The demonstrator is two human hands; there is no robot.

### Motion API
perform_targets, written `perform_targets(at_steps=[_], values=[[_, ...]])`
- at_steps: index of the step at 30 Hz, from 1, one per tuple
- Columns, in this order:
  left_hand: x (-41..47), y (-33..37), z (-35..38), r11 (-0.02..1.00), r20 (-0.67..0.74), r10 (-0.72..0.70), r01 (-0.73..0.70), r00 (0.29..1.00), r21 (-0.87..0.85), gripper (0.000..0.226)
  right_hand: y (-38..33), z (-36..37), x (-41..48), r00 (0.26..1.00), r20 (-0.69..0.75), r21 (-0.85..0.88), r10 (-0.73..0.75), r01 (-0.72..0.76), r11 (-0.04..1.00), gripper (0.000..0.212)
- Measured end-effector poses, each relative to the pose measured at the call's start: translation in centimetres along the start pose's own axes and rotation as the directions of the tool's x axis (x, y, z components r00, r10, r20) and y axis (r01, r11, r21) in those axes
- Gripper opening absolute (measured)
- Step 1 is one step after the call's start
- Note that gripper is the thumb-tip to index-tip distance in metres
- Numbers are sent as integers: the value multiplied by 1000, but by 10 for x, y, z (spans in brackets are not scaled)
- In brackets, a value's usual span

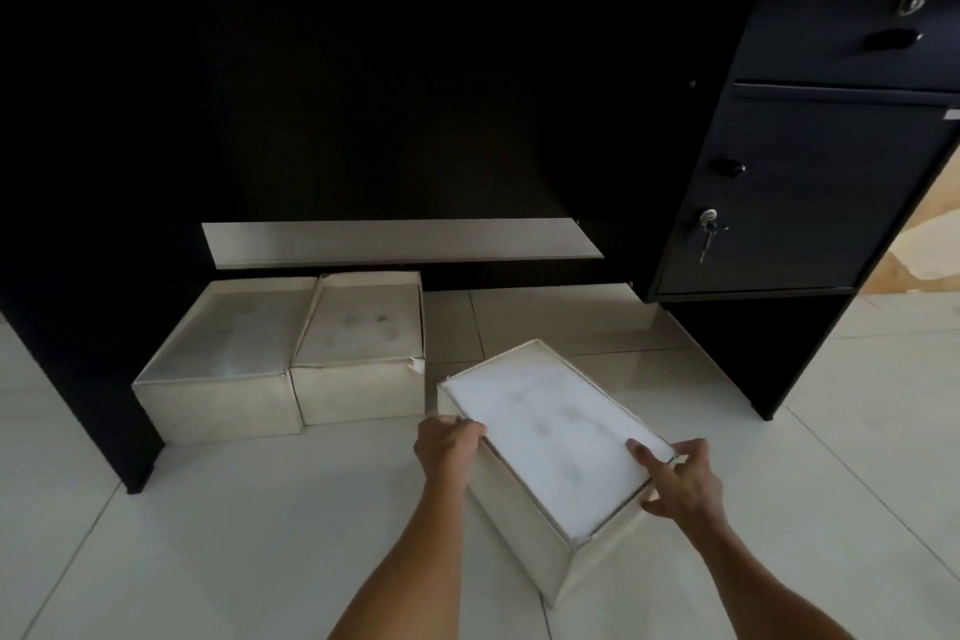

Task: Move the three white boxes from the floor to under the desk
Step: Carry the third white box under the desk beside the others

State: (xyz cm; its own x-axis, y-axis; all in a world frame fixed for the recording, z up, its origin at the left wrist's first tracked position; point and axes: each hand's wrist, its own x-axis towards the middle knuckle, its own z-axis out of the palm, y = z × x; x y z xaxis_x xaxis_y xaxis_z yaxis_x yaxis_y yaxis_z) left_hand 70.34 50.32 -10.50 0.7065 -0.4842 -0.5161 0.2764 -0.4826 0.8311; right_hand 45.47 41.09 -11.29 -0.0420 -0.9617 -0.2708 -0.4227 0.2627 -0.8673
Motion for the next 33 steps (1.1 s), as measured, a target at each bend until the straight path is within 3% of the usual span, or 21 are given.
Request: perform_targets(at_steps=[3,6,8,11,15,18,22,27,30,33], values=[[-11,8,1,999,90,15,-19,996,41,6,-10,8,-2,996,-25,11,81,-81,997,55],[-4,10,2,997,218,38,-53,975,63,52,-18,20,-4,982,-21,74,189,-187,980,57],[3,12,2,993,245,80,-99,966,69,56,-24,31,-5,970,12,92,242,-242,966,56],[1,17,-1,996,173,79,-86,982,37,34,-28,54,-1,954,134,140,267,-285,948,57],[11,8,-6,990,53,-129,126,990,56,65,-41,103,-10,889,358,386,285,-419,822,39],[18,8,-21,915,125,-308,330,943,-233,73,-58,137,-14,897,356,442,263,-410,798,36],[48,14,-30,794,81,-246,249,966,-555,48,-76,157,8,900,320,453,296,-420,786,38],[71,34,-24,724,106,-197,218,975,-654,11,-90,180,52,894,333,442,301,-429,788,53],[80,47,-28,673,107,-163,190,981,-715,13,-94,192,68,902,314,501,298,-423,755,68],[90,60,-45,536,94,-147,159,985,-829,13,-101,205,82,896,306,530,321,-440,725,76]])
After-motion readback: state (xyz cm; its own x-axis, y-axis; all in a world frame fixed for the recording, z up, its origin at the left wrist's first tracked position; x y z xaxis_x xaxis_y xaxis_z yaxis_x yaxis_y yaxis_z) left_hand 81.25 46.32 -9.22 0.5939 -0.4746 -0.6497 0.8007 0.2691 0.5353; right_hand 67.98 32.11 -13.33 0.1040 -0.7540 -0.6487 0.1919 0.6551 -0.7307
